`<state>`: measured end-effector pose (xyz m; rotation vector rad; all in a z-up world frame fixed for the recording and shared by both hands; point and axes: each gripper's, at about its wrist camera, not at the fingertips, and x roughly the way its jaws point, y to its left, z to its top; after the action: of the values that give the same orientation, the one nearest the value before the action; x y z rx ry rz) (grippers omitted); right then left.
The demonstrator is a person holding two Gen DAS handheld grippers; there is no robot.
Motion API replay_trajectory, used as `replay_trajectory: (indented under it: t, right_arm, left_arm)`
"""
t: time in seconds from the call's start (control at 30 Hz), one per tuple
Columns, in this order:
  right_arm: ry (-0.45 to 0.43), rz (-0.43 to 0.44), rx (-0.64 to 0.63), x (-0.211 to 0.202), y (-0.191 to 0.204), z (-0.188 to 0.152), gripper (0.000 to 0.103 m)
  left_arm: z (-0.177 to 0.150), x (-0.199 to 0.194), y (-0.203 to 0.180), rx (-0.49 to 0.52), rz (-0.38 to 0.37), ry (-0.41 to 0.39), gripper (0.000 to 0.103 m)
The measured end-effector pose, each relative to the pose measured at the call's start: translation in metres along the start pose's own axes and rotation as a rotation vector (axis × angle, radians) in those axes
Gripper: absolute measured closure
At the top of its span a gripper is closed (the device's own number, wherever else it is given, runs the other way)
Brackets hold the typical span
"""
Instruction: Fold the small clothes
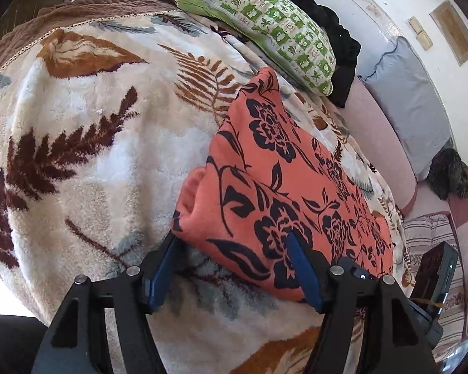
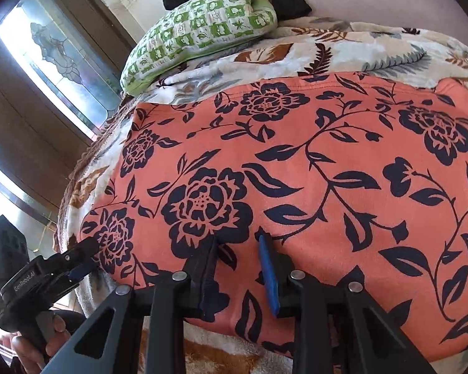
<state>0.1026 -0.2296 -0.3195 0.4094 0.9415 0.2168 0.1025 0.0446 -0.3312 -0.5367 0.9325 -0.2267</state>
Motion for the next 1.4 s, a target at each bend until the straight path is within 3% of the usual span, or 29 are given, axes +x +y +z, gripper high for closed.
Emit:
replay_trajectory:
  t: [0.13,0.2,0.3,0.5,0.67,0.87,0.9,0.93,0.97,1.23,1.4]
  right_arm:
    - [0.013,0.037,0.034,0.001,-0.008,0.004,0.073]
    - [0.015,0.048,0.046,-0.001,-0.009,0.004,0.073]
    - [-0.014,0.095,0.099,-0.008,-0.015,0.009,0.073]
    - [-0.167,0.138,0.286,-0.044,-0.056,0.028,0.071]
    - [-0.19,0.237,0.459,-0.063,-0.093,0.034,0.07]
    - [-0.252,0.352,0.583,-0.091,-0.134,0.04,0.067]
    - [-0.246,0.375,0.599,-0.092,-0.141,0.041,0.057]
    - [-0.234,0.394,0.615,-0.092,-0.147,0.041,0.033]
    - [-0.22,0.413,0.628,-0.091,-0.153,0.043,0.027]
    - [-0.071,0.508,0.632,-0.05,-0.174,0.073,0.027]
    - [0.094,0.578,0.573,-0.002,-0.144,0.088,0.027]
  left_arm:
    - [0.006,0.011,-0.01,0.027,0.036,-0.042,0.038]
    - [0.008,0.016,-0.013,0.047,0.082,-0.048,0.067]
    - [0.01,0.016,-0.017,0.054,0.085,-0.059,0.081]
    - [0.01,-0.003,-0.062,0.27,0.163,-0.143,0.086]
    - [0.006,-0.016,-0.124,0.505,0.153,-0.206,0.088]
    - [-0.024,0.004,-0.194,0.722,0.07,-0.18,0.093]
    - [-0.03,0.011,-0.201,0.744,0.057,-0.164,0.093]
    - [-0.037,0.017,-0.207,0.763,0.048,-0.148,0.093]
    - [-0.045,0.023,-0.212,0.783,0.044,-0.134,0.093]
    - [-0.087,0.053,-0.218,0.888,0.07,-0.035,0.094]
    - [-0.091,0.041,-0.218,0.923,0.066,-0.045,0.094]
